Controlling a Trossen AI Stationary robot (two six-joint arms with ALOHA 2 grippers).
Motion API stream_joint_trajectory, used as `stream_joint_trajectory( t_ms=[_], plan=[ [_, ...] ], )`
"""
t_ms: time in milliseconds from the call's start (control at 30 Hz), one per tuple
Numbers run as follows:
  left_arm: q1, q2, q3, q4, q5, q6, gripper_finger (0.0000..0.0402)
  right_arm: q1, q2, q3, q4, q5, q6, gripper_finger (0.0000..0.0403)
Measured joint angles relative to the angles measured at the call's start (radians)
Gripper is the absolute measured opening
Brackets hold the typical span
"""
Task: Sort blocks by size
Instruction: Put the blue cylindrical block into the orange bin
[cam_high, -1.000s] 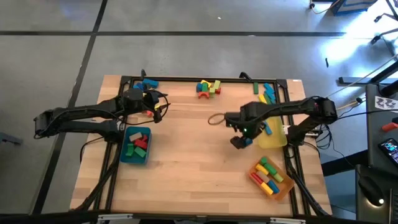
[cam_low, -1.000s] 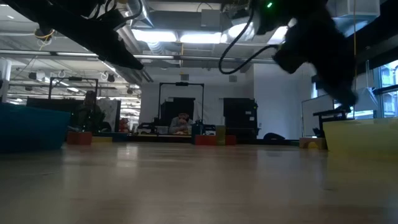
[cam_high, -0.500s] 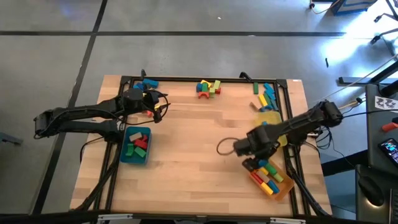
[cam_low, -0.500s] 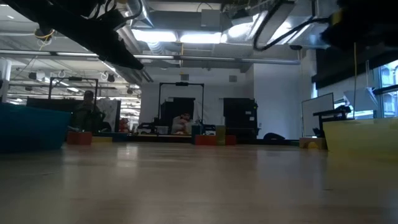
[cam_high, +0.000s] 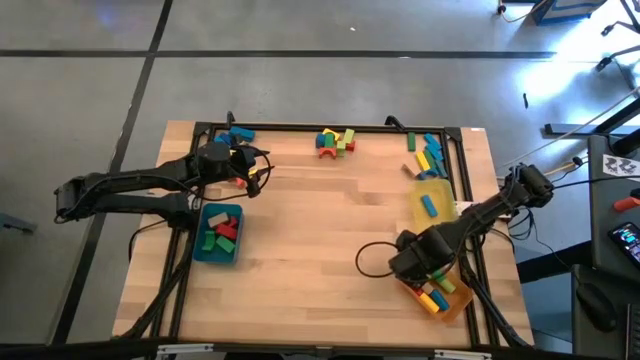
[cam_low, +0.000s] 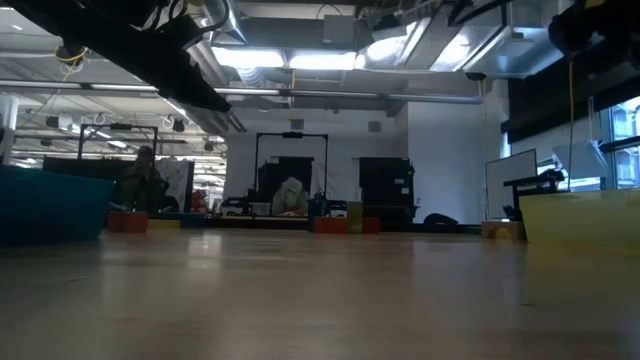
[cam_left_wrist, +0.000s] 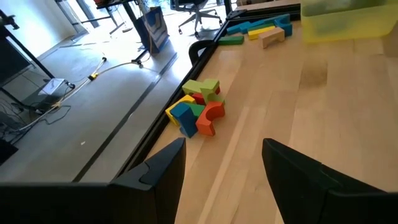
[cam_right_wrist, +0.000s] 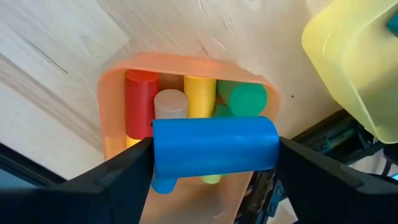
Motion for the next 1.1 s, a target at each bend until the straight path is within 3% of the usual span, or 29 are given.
stream_joint_trajectory(
  t_ms=[267,467,567,1000,1100],
  plan=[
    [0.000,0.000,0.000,0.001,0.000,0.001,0.0196,-0.004,0.001,0.000,0.004,0.023,0.000,0.0310],
    [0.000,0.000,0.000,0.000,0.000,-0.001,0.0196,-0.002,0.001,0.000,0.004,-0.064,-0.027,0.0310],
    [0.000,0.000,0.000,-0.001,0.000,-0.002,0.0196,-0.002,0.001,0.000,0.009,-0.047,-0.102,0.0310],
    [0.000,0.000,0.000,-0.003,0.000,-0.004,0.0196,-0.002,0.007,0.000,0.032,-0.075,-0.106,0.0311],
    [0.000,0.000,0.000,-0.005,0.000,-0.004,0.0196,-0.002,0.016,-0.001,0.031,-0.064,-0.108,0.0326]
  ],
)
